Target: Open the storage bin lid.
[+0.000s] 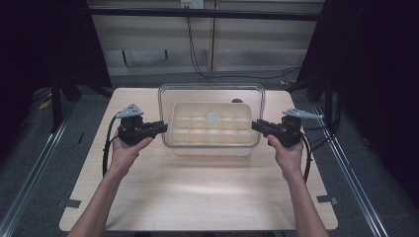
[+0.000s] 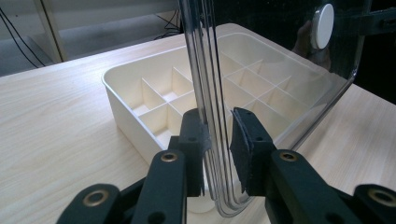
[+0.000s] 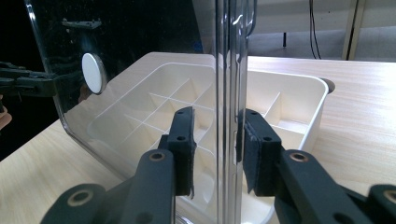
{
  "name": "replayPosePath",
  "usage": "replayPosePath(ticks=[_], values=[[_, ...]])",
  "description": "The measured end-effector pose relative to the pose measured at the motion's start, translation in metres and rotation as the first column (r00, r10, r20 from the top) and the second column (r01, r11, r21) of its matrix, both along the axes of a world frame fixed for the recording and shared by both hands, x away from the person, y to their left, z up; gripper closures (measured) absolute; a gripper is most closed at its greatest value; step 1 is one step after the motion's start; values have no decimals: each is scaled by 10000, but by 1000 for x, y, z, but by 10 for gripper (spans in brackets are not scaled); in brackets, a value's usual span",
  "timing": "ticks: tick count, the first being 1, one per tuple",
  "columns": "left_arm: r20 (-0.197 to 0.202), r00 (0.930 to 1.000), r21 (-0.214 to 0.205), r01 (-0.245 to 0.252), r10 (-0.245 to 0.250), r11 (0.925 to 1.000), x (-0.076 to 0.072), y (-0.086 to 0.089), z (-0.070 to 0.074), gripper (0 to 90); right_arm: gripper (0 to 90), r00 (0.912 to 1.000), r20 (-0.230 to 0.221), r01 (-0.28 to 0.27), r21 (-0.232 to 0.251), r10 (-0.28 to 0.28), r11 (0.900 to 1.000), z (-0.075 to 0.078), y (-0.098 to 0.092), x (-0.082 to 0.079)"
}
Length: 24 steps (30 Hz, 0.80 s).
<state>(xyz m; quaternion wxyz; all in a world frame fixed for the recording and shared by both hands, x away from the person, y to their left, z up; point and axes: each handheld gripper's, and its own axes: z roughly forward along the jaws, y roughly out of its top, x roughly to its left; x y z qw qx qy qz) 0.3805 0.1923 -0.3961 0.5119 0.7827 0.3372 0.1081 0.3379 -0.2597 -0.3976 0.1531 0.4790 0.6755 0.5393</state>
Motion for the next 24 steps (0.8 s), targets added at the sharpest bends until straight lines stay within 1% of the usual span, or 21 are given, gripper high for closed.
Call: replayPosePath(ticks=[4,6,8,9,10,12,14,15,16,20,21,24], values=[[-40,10000,26,54,-54,10000,-1,0,0,748,680,10000,-69,-8,16,9,10000,0,-1,-2],[-134,9999,33,68,-68,10000,-3,0,1,749,680,9999,-99,47,48,-47,10000,1,-1,-4],[-160,9998,-13,133,-133,9999,-6,1,0,752,681,9999,-98,24,-88,-25,10000,3,0,-6],[-175,9998,1,120,-120,9999,-7,1,0,752,681,10000,-85,18,-81,-19,10000,4,0,-8],[-198,9997,107,177,-175,9998,-8,1,0,753,682,10000,-77,-39,-132,38,9999,5,0,-9],[-253,9995,114,196,-193,9997,-9,1,-1,754,687,9999,-68,-75,-101,74,9999,6,-1,-9],[-321,9992,217,235,-228,9995,-12,1,-2,753,686,9997,-212,-73,-51,72,10000,6,-1,-11],[-306,9993,277,225,-217,9994,-14,1,-1,753,686,9997,-212,-73,-51,72,10000,6,-1,-11],[-289,9993,267,231,-223,9994,-16,1,-1,753,685,9996,-238,-123,-158,119,9998,6,-1,-12],[-373,9990,427,258,-242,9988,-20,0,-1,754,683,9994,-344,-113,-200,106,9997,7,0,-17],[-364,9989,463,305,-288,9985,-21,0,0,754,682,9990,-426,-156,-341,141,9993,7,0,-21],[-342,9987,549,399,-380,9977,-24,-1,1,753,683,9988,-455,-207,-360,190,9991,7,-1,-25]])
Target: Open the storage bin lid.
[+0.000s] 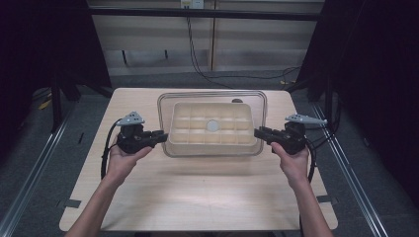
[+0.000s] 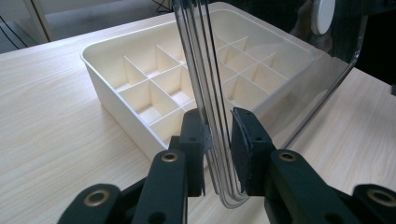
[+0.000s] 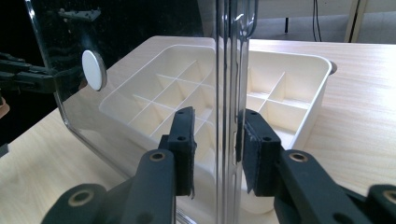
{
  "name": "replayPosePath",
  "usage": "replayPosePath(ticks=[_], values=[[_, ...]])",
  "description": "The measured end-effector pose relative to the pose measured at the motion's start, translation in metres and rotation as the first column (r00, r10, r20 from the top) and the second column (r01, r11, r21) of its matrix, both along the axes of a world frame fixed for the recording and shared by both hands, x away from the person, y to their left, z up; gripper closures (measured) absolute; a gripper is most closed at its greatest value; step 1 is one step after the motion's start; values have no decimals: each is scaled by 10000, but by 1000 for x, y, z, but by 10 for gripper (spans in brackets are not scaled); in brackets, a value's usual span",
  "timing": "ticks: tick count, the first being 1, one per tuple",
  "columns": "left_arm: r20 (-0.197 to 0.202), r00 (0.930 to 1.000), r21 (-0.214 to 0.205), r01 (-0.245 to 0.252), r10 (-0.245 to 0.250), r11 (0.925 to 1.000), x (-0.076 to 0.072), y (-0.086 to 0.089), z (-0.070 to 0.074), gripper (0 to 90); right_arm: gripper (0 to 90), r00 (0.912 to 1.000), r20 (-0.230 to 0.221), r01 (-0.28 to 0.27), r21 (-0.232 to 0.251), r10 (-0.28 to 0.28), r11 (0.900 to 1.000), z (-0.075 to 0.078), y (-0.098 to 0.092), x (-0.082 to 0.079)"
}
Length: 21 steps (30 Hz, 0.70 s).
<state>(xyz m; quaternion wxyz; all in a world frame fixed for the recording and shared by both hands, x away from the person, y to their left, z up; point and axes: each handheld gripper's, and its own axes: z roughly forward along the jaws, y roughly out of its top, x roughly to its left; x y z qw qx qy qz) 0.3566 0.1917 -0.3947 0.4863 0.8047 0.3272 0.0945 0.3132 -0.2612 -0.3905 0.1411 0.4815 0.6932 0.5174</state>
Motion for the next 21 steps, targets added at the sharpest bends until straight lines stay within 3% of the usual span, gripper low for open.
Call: replayPosePath(ticks=[10,21], values=[[-71,10000,286,5,-3,9996,-10,2,0,751,683,9997,-240,-96,-32,95,9999,-2,3,-9],[-511,9987,266,29,-15,9996,-23,8,-7,752,682,9982,-535,-275,-293,259,9992,-5,8,-20]])
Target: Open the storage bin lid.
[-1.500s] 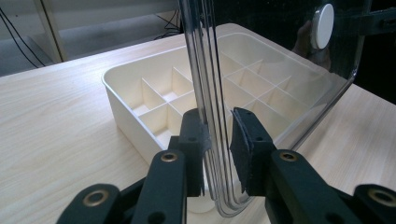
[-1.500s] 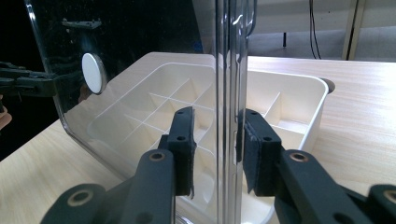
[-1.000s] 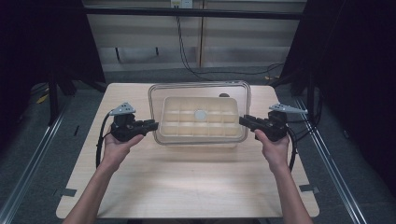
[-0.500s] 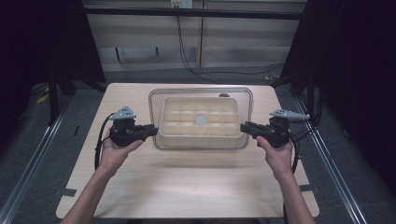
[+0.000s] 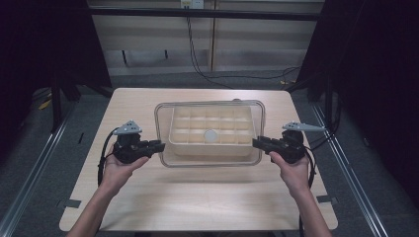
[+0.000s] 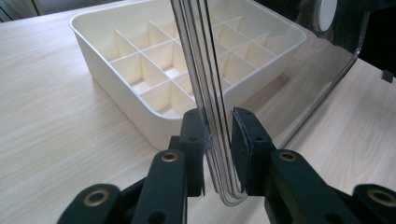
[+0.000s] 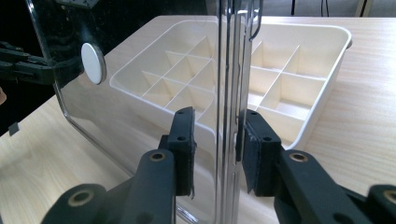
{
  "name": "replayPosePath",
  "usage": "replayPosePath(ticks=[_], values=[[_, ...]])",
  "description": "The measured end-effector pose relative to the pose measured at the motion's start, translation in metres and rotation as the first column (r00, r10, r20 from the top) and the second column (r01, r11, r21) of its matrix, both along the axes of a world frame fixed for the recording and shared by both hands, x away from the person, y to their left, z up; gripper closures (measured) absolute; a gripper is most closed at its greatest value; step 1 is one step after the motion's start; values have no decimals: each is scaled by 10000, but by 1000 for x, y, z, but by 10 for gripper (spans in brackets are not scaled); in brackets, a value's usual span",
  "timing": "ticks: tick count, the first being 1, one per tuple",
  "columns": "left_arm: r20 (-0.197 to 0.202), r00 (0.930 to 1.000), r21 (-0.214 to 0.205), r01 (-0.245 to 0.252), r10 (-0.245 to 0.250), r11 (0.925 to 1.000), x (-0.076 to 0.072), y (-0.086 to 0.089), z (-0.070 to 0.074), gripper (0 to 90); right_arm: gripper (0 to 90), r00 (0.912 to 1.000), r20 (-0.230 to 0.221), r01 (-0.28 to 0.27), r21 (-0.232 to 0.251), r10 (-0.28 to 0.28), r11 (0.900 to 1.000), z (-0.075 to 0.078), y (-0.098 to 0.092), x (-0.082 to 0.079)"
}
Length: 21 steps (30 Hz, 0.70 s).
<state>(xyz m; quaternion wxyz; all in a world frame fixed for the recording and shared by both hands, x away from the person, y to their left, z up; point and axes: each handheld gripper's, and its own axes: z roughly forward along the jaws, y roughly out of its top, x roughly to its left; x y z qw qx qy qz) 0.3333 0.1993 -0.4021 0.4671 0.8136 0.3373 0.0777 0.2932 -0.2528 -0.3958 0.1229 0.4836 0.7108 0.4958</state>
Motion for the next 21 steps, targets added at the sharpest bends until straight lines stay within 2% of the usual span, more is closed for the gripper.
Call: replayPosePath(ticks=[4,14,21], values=[[-125,9999,56,39,-39,10000,-3,0,-2,752,682,9999,-136,-26,-55,25,10000,-2,1,-3],[-512,9986,300,153,-137,9994,-12,0,-14,749,686,9979,-613,-183,173,193,9997,-12,1,-15],[-702,9975,424,137,-107,9990,-14,2,-19,743,687,9979,-634,-147,198,159,9997,-15,3,-17]])
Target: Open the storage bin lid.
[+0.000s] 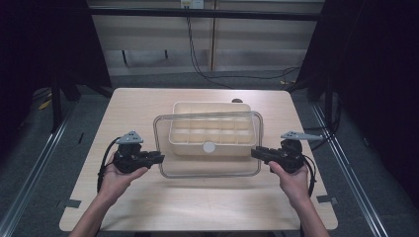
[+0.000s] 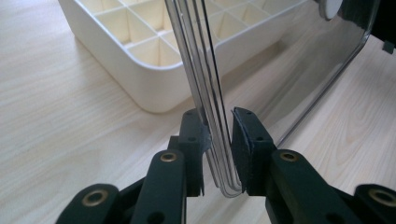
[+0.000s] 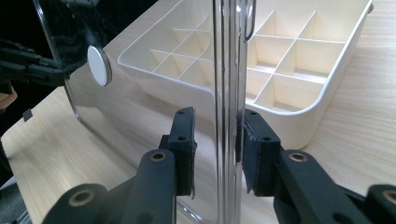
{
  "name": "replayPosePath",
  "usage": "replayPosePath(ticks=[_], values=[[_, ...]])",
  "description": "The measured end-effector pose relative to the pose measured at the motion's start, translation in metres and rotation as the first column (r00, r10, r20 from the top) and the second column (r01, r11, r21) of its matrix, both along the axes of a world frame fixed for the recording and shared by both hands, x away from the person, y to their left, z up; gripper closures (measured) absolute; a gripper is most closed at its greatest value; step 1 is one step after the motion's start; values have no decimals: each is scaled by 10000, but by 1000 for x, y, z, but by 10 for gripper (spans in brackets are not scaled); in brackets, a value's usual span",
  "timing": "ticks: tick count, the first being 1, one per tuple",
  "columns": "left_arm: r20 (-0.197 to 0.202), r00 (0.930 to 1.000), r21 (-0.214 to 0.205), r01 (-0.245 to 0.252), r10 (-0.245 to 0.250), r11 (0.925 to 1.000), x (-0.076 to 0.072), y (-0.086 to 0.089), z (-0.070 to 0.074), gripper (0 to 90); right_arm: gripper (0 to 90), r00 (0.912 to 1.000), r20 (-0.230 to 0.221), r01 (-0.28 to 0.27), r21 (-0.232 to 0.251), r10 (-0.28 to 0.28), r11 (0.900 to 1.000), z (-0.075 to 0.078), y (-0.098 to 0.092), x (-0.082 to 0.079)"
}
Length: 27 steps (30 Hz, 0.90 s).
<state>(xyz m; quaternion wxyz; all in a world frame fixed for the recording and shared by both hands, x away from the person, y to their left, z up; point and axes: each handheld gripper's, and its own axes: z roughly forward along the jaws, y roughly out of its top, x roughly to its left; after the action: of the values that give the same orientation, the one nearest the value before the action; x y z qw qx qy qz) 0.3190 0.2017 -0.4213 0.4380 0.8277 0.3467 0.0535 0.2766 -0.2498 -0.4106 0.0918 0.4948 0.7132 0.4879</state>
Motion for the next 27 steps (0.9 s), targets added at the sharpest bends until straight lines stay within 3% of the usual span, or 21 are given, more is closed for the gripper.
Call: replayPosePath(ticks=[5,13,20,27], values=[[-130,9999,342,78,-74,9994,-5,4,-6,741,699,9997,-98,-244,-91,243,9997,-3,5,-5],[-327,9993,442,199,-184,9988,-16,6,-9,743,700,9994,-262,-233,-38,232,9997,-10,7,-20],[-639,9969,66,454,-449,9989,-25,9,-13,754,699,9989,-334,-315,63,317,9995,-13,5,-32],[-744,9964,137,427,-416,9990,-34,9,-19,756,697,9969,-674,-409,39,411,9992,-27,5,-42]])
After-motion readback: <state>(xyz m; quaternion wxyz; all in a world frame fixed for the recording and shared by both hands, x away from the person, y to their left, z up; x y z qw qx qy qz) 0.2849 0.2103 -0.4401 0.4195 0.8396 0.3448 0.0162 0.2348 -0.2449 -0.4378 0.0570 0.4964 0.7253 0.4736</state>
